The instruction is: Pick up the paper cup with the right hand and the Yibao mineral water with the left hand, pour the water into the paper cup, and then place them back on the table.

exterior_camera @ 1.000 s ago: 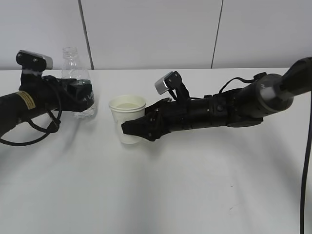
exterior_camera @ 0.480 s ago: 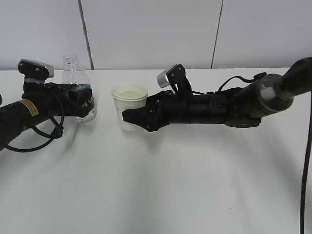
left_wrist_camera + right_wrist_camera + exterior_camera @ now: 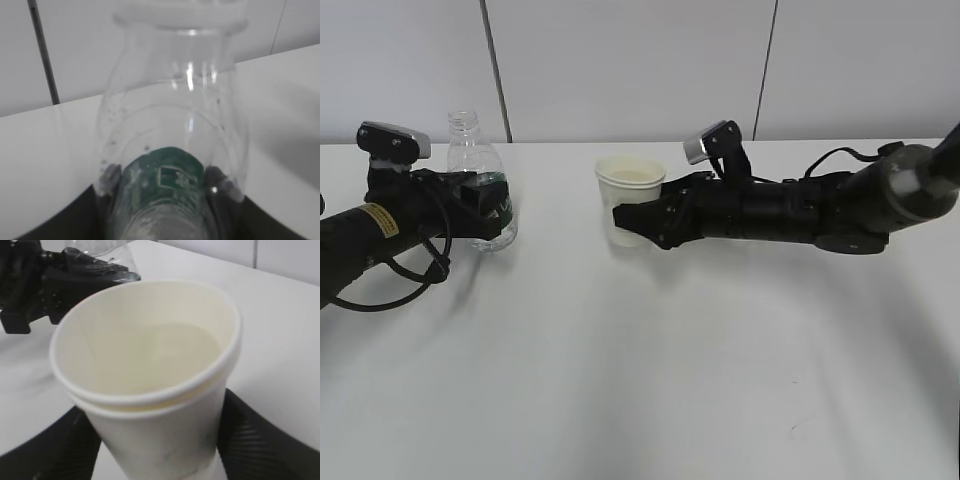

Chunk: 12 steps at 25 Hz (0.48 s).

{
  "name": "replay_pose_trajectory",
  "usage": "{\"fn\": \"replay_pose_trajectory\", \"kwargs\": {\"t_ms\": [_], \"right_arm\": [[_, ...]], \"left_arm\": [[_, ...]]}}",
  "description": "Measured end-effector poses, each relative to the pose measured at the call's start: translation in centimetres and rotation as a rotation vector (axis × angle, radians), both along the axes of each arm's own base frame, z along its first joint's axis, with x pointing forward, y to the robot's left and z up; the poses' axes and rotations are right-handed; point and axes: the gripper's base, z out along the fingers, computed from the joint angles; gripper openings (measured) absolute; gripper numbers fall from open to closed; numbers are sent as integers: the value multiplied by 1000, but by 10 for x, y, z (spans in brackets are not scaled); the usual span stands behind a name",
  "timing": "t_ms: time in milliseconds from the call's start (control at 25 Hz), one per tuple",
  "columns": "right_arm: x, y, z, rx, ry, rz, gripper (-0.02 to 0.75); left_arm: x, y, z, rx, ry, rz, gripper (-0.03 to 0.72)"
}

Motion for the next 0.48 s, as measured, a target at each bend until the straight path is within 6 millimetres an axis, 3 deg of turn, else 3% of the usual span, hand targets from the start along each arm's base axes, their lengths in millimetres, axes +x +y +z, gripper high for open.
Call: {"fn": "replay_pose_trajectory", "kwargs": {"t_ms": [480], "right_arm": [[10,-60,-3,-16,-14,-88,523]], "left_arm": [[1,1,0,0,2,11,323]]}}
